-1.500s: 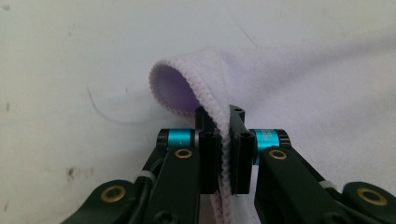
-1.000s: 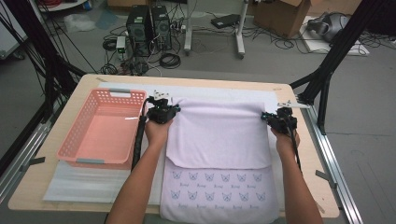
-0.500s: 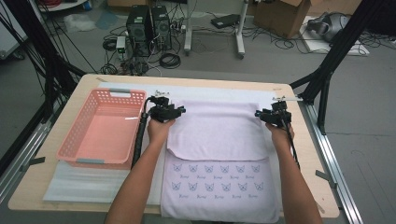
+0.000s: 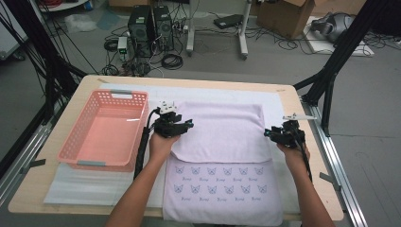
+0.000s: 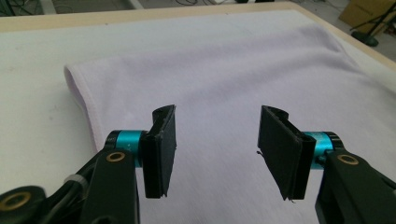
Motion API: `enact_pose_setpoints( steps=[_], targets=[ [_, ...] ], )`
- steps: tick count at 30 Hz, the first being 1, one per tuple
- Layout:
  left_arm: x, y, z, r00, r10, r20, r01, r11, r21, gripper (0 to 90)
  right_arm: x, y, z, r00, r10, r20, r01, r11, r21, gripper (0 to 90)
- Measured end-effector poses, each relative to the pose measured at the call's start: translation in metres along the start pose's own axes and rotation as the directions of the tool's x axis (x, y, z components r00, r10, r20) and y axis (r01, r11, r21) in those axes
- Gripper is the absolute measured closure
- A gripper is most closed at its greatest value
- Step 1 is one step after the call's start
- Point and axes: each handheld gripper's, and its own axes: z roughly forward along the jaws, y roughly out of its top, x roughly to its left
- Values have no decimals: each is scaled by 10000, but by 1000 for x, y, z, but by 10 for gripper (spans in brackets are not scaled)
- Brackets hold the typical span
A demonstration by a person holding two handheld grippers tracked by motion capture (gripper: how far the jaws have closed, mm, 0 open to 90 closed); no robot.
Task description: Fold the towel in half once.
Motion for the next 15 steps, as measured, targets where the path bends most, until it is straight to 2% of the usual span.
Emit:
enact_pose_setpoints(
  steps=[2, 4, 8, 10, 15],
  targets=[
    [-3, -7, -6, 9999, 118, 74, -121, 9993, 353, 469, 5, -9, -7, 9999, -90, -69, 90, 9999, 94, 611],
    [-8, -14, -14, 9997, 246, -7, -245, 9993, 279, 471, 9, -19, -13, 9998, -35, -198, 38, 9999, 115, 611],
    [-14, -26, -29, 9986, 533, 39, -534, 9978, 393, 475, 16, -40, -29, 9982, 267, -536, -277, 9994, -186, 608],
    [-17, -32, -36, 9980, 632, 1, -631, 9966, 531, 473, 20, -50, -34, 9989, 110, -445, -116, 9999, -119, 609],
    [-23, -46, -51, 9975, 699, -15, -697, 9954, 652, 474, 24, -66, -40, 9986, 188, -502, -187, 9998, 10, 612]
  ],
)
